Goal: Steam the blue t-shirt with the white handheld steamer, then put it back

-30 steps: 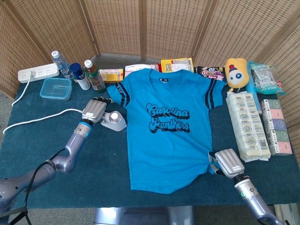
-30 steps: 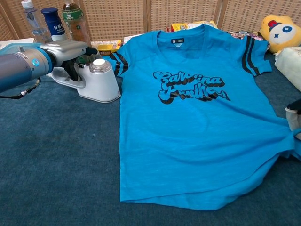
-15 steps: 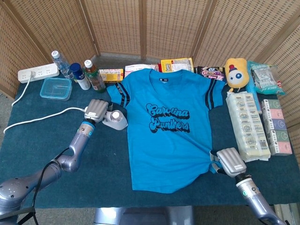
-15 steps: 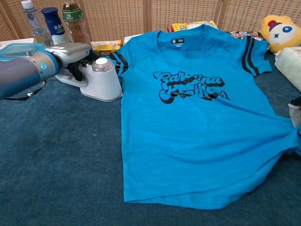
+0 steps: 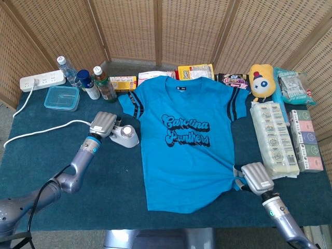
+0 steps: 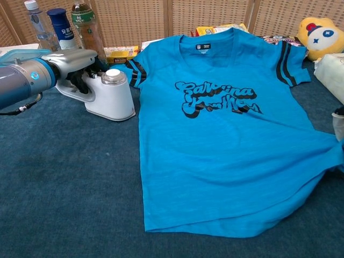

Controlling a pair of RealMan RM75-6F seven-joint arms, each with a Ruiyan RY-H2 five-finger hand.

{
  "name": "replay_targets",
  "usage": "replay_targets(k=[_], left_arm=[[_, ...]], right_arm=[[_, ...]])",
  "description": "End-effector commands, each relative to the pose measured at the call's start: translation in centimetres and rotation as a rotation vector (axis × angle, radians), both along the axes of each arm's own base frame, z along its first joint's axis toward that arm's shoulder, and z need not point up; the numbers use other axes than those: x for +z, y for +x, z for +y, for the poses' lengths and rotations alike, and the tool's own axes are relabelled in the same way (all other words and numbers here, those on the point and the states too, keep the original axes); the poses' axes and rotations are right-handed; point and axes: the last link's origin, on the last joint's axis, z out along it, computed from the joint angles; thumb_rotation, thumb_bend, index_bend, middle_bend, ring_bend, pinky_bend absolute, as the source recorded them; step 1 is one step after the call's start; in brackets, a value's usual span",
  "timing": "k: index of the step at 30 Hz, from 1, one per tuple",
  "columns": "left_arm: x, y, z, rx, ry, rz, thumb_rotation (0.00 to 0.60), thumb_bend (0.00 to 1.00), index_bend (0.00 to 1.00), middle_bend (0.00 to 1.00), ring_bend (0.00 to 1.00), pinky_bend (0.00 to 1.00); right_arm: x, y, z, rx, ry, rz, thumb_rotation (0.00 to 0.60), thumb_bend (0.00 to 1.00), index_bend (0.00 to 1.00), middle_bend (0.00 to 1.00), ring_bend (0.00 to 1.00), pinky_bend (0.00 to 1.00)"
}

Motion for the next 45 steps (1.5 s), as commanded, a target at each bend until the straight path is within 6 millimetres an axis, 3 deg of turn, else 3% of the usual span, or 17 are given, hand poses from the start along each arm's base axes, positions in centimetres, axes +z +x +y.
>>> replay_targets(k=[1, 12, 16, 28, 35, 45], left_arm=[[0.7, -0.6, -0.6, 0.011, -0.014, -0.043, 0.600, 0.49, 0.77, 0.80, 0.72, 0.72], [4.7, -1.3, -3.3, 0.049, -0.001, -0.217, 0.600, 0.48, 0.78, 0.80, 0.73, 0.73], [4.9, -0.7, -3.9, 0.066, 0.006, -0.261, 0.600, 0.48, 0.78, 0.80, 0.73, 0.73], [-0.9, 5.2, -4.5, 0.006, -0.037, -0.301, 0.600, 0.48, 0.78, 0.80, 0.73, 0.73], [-5.1, 9.8, -5.3, -0.052, -0.083, -0.301, 0.600, 0.48, 0.78, 0.80, 0.73, 0.73], [-8.9, 13.4, -7.5, -0.122, -0.153, -0.267, 0.600, 0.48, 0.78, 0.80, 0.73, 0.73]], right_arm=[[0.0, 0.0, 0.0, 0.001, 0.000, -0.001, 0.600, 0.51, 0.69, 0.65, 0.71, 0.86], [-0.1, 0.0, 0.4, -0.004, 0.010, -0.003, 0.600, 0.51, 0.69, 0.65, 0.71, 0.86], [-0.2, 0.1, 0.5, -0.003, 0.018, -0.008, 0.600, 0.51, 0.69, 0.65, 0.71, 0.86], [-0.6, 0.5, 1.2, 0.003, 0.061, 0.007, 0.600, 0.51, 0.69, 0.66, 0.71, 0.86], [-1.3, 1.2, 1.2, 0.021, 0.097, 0.019, 0.600, 0.51, 0.69, 0.66, 0.71, 0.86], [-1.9, 1.8, 0.6, 0.016, 0.123, 0.031, 0.600, 0.51, 0.69, 0.66, 0.71, 0.86]])
